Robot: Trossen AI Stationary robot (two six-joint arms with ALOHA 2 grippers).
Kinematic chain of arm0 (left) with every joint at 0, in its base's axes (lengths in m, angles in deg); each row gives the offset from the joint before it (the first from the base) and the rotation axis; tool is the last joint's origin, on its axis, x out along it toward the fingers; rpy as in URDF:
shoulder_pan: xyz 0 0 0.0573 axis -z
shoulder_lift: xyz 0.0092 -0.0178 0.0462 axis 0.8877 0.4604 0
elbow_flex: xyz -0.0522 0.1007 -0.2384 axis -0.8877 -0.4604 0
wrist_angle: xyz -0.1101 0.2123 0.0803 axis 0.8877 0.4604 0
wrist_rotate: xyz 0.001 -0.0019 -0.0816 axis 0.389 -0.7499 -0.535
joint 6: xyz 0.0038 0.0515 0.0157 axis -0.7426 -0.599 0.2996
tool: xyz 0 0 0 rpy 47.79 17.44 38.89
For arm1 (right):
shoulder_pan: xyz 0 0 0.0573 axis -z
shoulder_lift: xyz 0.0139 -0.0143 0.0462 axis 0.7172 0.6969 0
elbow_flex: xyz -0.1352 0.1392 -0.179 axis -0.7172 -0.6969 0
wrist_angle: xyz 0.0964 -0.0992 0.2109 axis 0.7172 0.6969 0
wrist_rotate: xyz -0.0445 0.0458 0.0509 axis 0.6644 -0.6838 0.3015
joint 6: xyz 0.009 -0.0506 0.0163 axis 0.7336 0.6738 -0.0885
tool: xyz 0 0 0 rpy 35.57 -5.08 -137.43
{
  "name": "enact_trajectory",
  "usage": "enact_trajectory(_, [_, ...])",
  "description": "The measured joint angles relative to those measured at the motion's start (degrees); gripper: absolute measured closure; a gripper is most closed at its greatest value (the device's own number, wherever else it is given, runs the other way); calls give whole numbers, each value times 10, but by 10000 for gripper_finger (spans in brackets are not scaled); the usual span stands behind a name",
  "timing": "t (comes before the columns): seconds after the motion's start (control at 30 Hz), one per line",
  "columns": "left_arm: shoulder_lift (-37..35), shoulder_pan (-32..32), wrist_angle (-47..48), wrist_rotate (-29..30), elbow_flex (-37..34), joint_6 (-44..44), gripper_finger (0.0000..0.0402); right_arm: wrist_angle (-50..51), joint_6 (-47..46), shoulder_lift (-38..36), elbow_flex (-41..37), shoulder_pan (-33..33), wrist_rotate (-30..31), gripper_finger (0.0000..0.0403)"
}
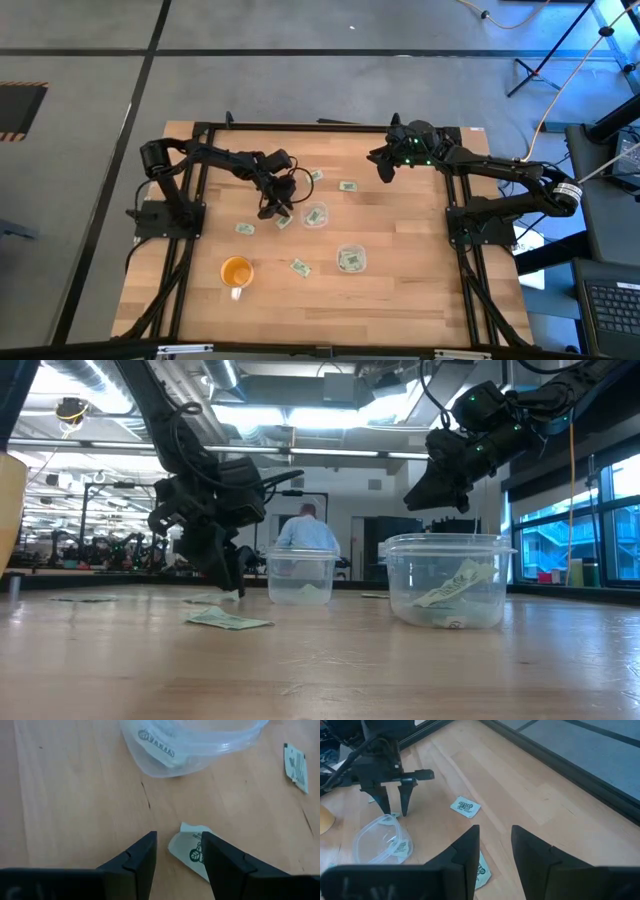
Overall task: Pick and place Stevia / Truvia into bins
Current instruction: Put the green stevia packet into the top transparent container
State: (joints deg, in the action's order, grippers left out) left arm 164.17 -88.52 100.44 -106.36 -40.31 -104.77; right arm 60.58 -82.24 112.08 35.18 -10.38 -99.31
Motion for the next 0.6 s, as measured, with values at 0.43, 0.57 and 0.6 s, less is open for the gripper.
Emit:
enact_trajectory(0.43, [14, 0, 15, -8, 2, -5, 279, 0, 1, 0, 0, 0, 0, 286])
enact_trajectory(0.57, [14, 0, 21, -7, 2, -5, 291, 0, 2, 0, 0, 0, 0, 286])
enact_trajectory(0.6, [14, 0, 24, -7, 2, -5, 294, 0, 2, 0, 0, 0, 0, 286])
